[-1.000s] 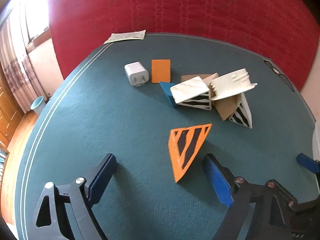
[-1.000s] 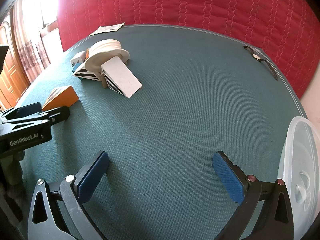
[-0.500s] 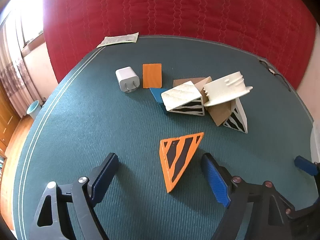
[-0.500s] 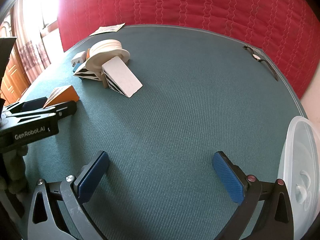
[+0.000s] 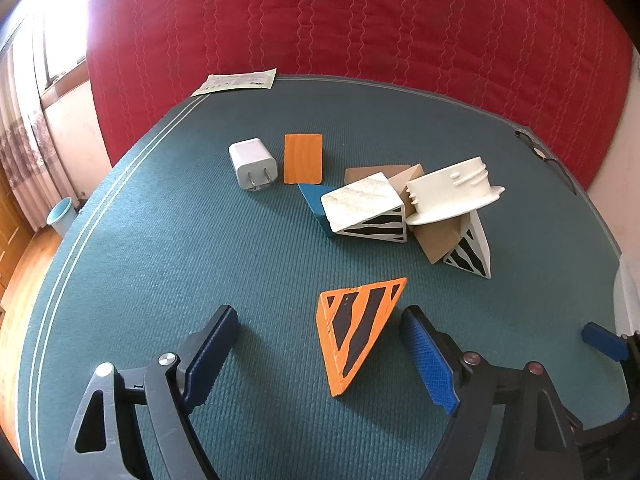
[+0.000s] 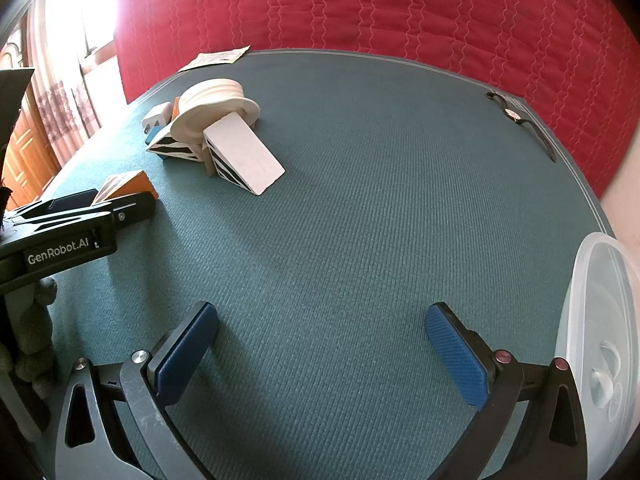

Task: Organize rigid objects
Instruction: 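Move the left gripper to the orange black-striped triangle and close on it, then grasp the white black-striped block with the right gripper while the left holds the triangle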

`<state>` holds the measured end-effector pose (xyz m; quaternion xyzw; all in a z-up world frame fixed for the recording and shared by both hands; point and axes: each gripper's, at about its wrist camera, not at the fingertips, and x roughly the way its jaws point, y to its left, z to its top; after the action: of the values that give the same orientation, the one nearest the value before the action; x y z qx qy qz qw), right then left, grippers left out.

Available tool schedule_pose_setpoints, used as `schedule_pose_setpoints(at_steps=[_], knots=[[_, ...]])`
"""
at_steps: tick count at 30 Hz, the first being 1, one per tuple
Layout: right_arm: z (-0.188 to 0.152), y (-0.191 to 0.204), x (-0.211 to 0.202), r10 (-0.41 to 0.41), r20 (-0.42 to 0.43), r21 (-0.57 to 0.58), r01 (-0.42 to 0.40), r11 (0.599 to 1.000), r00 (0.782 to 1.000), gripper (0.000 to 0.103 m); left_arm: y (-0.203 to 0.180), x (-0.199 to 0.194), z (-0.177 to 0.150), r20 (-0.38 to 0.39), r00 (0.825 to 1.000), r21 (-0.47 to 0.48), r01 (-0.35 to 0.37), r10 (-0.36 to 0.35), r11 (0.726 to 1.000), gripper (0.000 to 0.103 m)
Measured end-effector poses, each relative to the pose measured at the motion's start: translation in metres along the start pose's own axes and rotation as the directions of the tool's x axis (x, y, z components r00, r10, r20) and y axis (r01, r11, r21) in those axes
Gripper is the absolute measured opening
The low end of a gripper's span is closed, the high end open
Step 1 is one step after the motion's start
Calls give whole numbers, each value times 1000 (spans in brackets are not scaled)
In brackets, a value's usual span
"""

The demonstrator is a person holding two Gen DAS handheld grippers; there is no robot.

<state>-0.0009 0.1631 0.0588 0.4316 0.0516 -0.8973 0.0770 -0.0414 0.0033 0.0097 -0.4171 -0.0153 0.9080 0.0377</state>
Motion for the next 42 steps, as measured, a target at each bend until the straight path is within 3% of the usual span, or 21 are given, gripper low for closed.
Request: schedule_pose_setpoints(at_steps=[6,26,33,42], knots=[[0,0,-1,0,0,0,0,1000,1000,103,-1,-1,0,3,1000,0,-4,4,1000,82],[7,-2,1,13,-7,-16,-13,1000,1000,103,10,-10,-5,33,999,-15,39,-38,999,34],[28,-3,13,59,-1,-33,-59,998,998,102,22,-16,-11,36,997,-43,71,-69,997,33],[62,4,31,151,39,-76,-148,986,988,80,26,-17,-12,40,995,-53,92,-90,994,35]])
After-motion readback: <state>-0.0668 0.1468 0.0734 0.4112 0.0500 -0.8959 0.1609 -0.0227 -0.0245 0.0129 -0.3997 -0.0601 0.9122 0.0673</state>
